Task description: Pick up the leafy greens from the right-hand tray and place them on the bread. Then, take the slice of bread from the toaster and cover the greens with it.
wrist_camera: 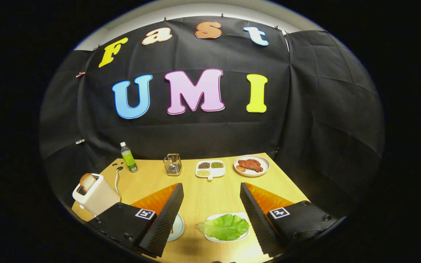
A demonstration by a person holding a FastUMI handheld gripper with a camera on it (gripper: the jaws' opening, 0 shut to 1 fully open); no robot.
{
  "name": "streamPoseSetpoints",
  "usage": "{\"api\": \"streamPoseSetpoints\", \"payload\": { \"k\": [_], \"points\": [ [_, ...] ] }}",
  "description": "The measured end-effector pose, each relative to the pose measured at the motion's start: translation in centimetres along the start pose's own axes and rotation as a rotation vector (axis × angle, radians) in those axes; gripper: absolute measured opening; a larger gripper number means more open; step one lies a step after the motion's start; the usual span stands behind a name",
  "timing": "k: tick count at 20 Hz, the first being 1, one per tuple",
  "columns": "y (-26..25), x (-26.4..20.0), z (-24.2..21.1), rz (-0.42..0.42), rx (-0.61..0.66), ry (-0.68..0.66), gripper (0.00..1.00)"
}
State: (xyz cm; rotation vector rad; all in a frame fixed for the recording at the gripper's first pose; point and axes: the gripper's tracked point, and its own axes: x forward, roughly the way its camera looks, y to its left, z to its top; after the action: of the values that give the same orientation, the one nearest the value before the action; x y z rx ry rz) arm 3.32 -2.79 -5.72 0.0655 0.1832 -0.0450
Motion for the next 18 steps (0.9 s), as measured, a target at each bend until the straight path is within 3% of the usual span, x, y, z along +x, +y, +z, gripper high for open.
{"api": "streamPoseSetpoints", "payload": {
  "k": [6, 18],
  "points": [
    [-1.9, 2.5, -5.5, -0.017, 0.002, 0.145, 0.97],
    [-2.8, 7.5, -16.5, 0.061, -0.074, 0.404, 0.97]
  ]
}}
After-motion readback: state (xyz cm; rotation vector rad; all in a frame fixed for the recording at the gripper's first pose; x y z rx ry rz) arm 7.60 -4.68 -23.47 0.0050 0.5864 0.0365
